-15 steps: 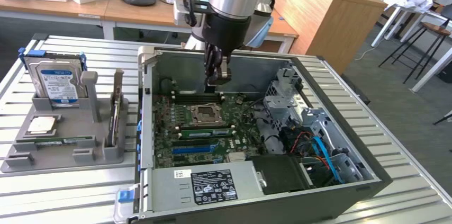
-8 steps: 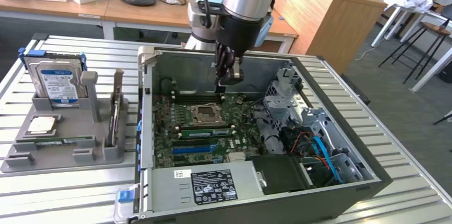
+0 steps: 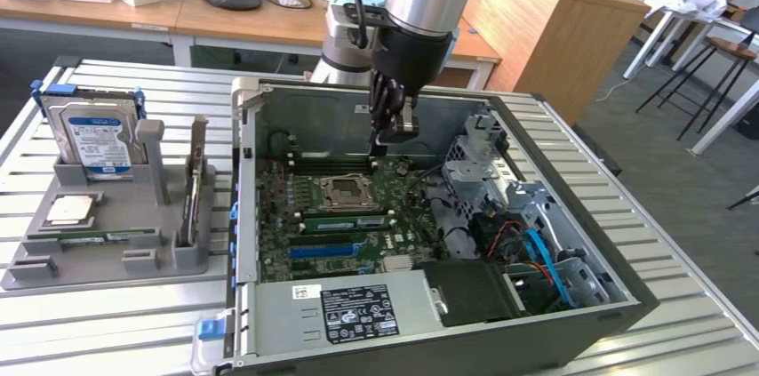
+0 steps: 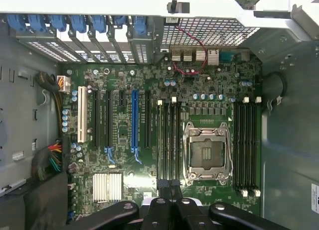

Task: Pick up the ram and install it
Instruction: 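Press down the ram until it locks into place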

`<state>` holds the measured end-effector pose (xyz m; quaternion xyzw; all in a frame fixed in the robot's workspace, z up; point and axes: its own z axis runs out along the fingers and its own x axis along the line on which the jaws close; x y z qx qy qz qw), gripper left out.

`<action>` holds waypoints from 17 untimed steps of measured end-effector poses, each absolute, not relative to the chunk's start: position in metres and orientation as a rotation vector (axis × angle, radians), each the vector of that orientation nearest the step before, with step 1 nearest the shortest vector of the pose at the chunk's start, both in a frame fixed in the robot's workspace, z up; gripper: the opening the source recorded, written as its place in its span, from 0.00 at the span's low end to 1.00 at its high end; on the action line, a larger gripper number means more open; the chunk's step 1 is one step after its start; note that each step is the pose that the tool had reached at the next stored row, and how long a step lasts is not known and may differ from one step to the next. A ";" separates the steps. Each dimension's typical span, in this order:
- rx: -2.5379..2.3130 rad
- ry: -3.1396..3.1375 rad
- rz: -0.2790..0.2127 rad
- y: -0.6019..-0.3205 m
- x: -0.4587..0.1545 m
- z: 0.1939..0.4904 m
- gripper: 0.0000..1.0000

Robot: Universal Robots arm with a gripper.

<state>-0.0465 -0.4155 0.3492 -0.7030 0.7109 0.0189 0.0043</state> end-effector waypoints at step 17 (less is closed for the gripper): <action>-2.143 2.283 0.059 -0.416 -0.047 0.349 0.10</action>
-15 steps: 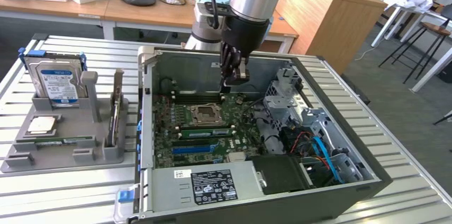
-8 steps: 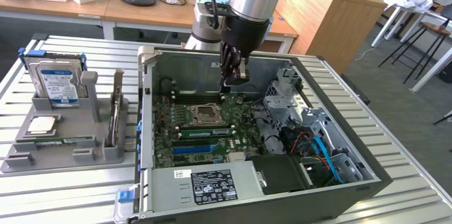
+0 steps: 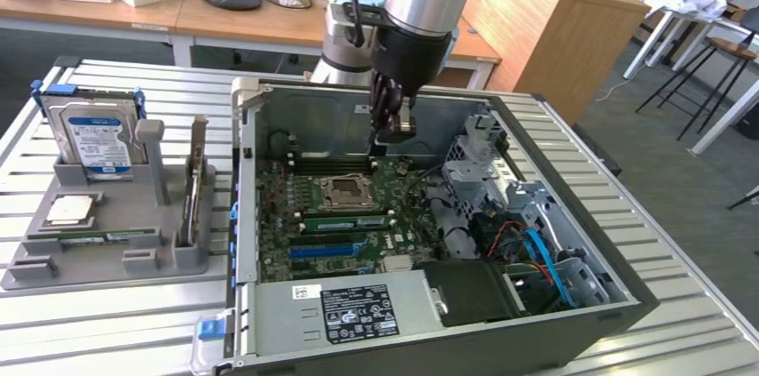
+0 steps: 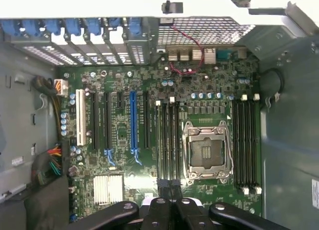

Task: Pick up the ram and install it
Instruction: 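Press down the ram until it locks into place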

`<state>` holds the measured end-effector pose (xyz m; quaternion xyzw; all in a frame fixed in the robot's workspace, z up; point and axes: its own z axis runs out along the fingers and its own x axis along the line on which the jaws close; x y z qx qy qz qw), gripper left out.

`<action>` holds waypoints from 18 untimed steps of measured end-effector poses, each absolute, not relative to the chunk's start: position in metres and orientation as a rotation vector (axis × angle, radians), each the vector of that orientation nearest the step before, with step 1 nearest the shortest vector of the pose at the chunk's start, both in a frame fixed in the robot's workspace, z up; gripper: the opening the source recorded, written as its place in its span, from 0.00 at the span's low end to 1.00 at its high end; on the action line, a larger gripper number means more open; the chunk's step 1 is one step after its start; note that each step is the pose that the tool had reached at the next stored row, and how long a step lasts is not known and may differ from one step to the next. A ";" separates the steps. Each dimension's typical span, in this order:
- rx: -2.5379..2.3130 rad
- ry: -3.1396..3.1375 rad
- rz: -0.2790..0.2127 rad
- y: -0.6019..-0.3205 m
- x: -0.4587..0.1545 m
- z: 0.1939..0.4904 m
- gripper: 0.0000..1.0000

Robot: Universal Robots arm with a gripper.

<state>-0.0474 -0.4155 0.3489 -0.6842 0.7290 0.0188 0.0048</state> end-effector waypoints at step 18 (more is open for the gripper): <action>-1.748 2.591 0.055 -0.416 -0.047 0.347 0.10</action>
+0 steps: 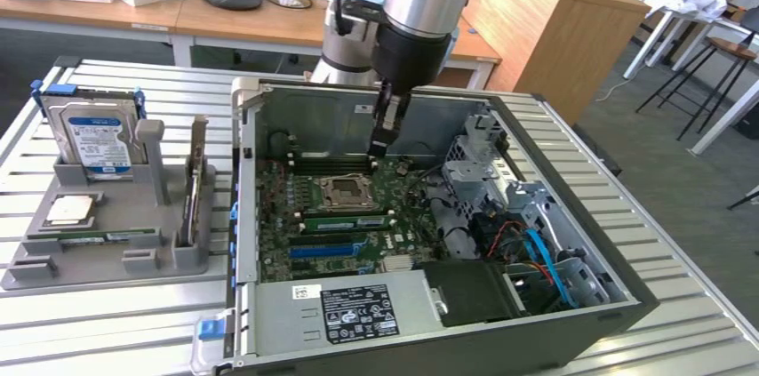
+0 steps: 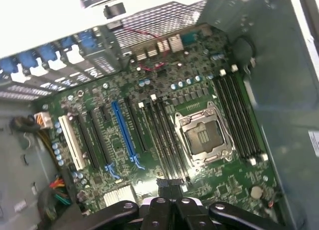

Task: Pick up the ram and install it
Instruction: 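Press down the ram until it locks into place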

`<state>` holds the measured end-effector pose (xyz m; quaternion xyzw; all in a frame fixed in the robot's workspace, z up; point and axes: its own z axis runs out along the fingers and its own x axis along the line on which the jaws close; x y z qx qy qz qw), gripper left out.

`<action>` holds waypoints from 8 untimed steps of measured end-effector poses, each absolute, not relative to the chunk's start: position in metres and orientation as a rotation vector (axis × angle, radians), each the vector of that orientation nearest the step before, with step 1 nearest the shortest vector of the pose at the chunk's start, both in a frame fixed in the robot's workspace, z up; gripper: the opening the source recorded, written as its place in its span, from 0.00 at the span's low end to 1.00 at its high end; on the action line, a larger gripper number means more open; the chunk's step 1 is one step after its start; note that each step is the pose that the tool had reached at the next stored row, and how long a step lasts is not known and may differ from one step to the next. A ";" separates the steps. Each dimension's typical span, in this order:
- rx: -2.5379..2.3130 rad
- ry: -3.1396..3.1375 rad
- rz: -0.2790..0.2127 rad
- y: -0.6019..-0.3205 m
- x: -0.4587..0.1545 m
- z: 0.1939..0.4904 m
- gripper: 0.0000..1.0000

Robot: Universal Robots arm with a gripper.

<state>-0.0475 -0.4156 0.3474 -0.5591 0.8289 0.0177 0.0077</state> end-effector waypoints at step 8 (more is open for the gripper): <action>-1.554 2.709 0.054 -0.416 -0.047 0.347 0.10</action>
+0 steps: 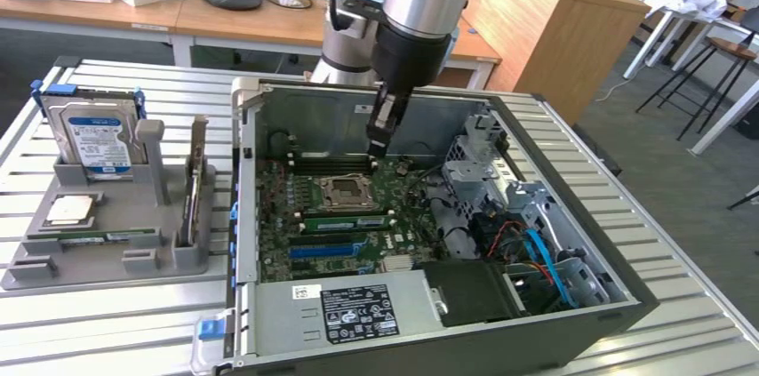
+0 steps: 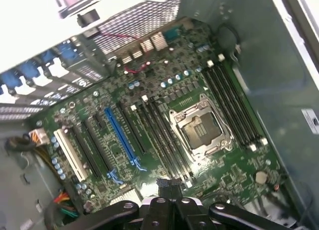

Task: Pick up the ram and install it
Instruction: 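Press down the ram until it locks into place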

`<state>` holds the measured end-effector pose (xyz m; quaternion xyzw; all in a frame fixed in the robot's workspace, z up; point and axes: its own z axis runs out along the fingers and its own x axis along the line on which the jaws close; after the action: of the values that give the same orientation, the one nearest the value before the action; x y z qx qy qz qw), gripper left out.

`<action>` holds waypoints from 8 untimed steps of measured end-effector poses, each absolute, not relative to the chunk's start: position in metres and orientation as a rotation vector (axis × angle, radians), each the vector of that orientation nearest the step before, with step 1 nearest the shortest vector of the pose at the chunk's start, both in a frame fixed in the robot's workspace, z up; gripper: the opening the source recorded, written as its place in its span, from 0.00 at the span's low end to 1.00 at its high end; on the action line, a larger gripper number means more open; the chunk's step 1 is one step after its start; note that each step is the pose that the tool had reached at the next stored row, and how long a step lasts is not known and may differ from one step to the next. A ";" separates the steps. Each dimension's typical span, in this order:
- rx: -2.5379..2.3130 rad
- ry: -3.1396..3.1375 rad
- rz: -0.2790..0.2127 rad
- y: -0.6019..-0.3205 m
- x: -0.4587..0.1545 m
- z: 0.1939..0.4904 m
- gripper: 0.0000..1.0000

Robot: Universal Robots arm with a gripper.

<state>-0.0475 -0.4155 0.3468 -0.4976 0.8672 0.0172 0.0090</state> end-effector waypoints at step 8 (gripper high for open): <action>-1.352 2.813 0.051 -0.416 -0.047 0.346 0.10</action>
<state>-0.0475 -0.4155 0.3462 -0.4332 0.9011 0.0164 0.0102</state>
